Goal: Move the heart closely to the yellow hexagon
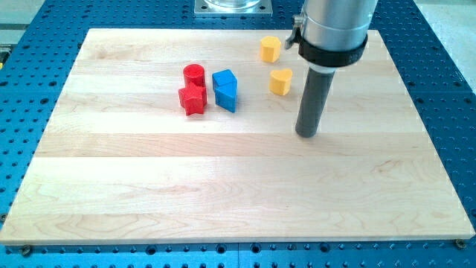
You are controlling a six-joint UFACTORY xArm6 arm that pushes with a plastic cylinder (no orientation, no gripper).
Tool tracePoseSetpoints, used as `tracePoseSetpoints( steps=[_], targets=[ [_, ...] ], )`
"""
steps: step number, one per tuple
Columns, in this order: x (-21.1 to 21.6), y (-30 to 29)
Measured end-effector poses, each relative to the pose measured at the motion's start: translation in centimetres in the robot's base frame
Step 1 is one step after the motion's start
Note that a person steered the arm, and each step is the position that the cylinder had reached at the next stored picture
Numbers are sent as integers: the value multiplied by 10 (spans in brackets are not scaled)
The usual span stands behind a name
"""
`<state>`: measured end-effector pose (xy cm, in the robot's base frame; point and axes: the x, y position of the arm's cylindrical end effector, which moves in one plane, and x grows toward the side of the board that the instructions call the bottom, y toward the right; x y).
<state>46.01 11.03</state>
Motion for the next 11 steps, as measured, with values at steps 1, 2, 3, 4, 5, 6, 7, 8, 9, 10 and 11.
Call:
tracePoseSetpoints(
  steps=[1,2,3,4,5,6,7,8,9,10,11],
  targets=[
    [-50,0],
    [-73,0],
    [-71,-18],
    [-67,-38],
    [-64,-51],
    [-109,-34],
    [-124,-23],
    [-94,-23],
    [-74,8],
    [-115,42],
    [-157,39]
  ],
)
